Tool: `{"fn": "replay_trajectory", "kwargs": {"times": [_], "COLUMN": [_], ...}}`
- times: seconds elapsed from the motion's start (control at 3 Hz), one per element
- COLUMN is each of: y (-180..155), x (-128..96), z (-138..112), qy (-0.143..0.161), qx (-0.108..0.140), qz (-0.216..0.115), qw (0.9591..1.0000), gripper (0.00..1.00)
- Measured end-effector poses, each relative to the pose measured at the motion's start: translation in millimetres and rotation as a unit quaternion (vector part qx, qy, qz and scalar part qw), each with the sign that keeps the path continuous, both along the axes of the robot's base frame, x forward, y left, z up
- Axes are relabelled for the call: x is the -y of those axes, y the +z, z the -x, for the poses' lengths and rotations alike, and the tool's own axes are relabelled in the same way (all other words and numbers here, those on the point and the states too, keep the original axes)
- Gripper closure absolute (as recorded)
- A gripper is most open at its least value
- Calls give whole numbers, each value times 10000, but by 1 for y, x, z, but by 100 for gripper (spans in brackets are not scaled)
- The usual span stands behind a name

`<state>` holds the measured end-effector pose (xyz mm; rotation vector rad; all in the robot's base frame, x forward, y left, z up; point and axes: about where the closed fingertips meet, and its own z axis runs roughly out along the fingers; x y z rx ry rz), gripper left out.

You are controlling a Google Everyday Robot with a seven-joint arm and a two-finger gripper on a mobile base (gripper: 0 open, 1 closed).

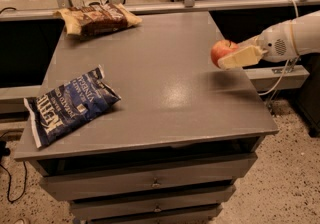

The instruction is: Pick apple

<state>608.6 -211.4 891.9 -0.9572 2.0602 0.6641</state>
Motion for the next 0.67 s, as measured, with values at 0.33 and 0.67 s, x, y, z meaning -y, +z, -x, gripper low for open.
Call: {"fn": "replay_trajectory", "kwargs": {"times": [0.33,0.67], "y": [63,70], "x": [-9,-10], "z": [6,6], "qy": [150,153], "qx": [518,582], "qz": [-177,-191], "qw": [9984,9980], "gripper": [100,100]}}
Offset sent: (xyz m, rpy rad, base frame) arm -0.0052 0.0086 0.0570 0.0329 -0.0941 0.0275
